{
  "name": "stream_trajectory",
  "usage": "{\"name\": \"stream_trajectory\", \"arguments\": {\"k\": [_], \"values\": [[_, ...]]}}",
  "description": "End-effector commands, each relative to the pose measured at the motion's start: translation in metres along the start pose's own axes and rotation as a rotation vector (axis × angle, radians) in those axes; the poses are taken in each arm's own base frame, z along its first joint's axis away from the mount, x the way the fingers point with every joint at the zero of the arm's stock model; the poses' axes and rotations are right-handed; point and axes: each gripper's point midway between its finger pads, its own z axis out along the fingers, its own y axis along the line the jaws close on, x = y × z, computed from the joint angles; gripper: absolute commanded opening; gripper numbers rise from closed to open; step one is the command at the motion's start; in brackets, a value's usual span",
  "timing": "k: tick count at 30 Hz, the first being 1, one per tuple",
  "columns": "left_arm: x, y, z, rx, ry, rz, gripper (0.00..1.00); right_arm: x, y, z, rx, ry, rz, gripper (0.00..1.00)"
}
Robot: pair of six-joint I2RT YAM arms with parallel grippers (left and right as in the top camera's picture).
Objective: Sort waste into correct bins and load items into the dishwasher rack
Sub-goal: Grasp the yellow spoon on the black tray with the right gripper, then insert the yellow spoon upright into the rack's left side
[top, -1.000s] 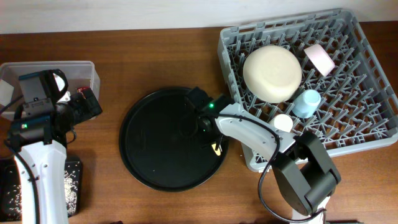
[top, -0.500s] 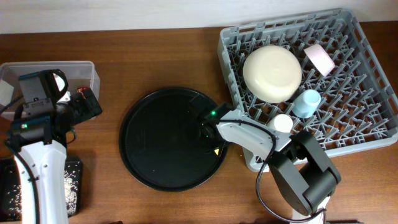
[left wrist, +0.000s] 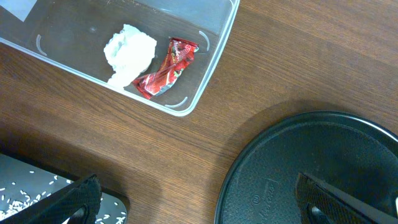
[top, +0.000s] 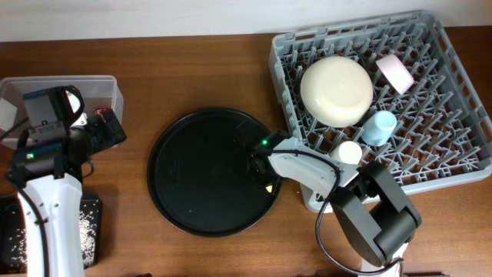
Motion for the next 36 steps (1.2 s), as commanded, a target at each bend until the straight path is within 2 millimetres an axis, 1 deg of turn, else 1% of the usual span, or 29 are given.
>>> {"name": "stream_trajectory", "arguments": {"k": [1, 4, 8, 10, 19, 20, 21, 22, 23, 25, 30, 36], "values": [[-0.003, 0.0, -0.005, 0.001, -0.015, 0.003, 0.99, -0.014, 0.0, -0.012, 0.008, -0.051, 0.007, 0.45], [-0.003, 0.0, -0.005, 0.001, -0.015, 0.003, 0.99, -0.017, 0.003, -0.017, -0.002, -0.053, 0.007, 0.45], [-0.003, 0.0, -0.005, 0.001, -0.015, 0.003, 0.99, -0.014, 0.003, -0.017, -0.003, -0.039, 0.01, 0.44], [-0.003, 0.0, -0.005, 0.001, -0.015, 0.003, 0.99, -0.012, 0.007, -0.017, -0.028, -0.03, 0.008, 0.39], [-0.003, 0.0, -0.005, 0.001, -0.015, 0.003, 0.99, -0.008, 0.008, -0.016, -0.037, -0.01, 0.008, 0.38], [-0.003, 0.0, -0.005, 0.001, -0.015, 0.003, 0.99, -0.008, 0.008, -0.016, -0.037, -0.01, 0.008, 0.37], [-0.003, 0.0, -0.005, 0.001, -0.015, 0.003, 0.99, -0.008, 0.008, -0.016, -0.037, -0.01, 0.008, 0.32], [-0.003, 0.0, -0.005, 0.001, -0.015, 0.003, 0.99, -0.007, 0.008, -0.016, -0.036, -0.009, 0.008, 0.31], [-0.003, 0.0, -0.005, 0.001, -0.015, 0.003, 0.99, -0.007, 0.008, -0.015, -0.036, -0.007, 0.007, 0.27], [-0.003, 0.0, -0.005, 0.001, -0.015, 0.003, 0.99, -0.007, 0.008, -0.015, -0.036, -0.007, 0.007, 0.25], [-0.003, 0.0, -0.005, 0.001, -0.015, 0.003, 0.99, -0.007, 0.008, -0.016, -0.037, -0.01, 0.007, 0.25], [-0.003, 0.0, -0.004, 0.001, -0.014, 0.003, 0.99, -0.013, 0.01, -0.029, -0.047, -0.036, 0.008, 0.25]]}}
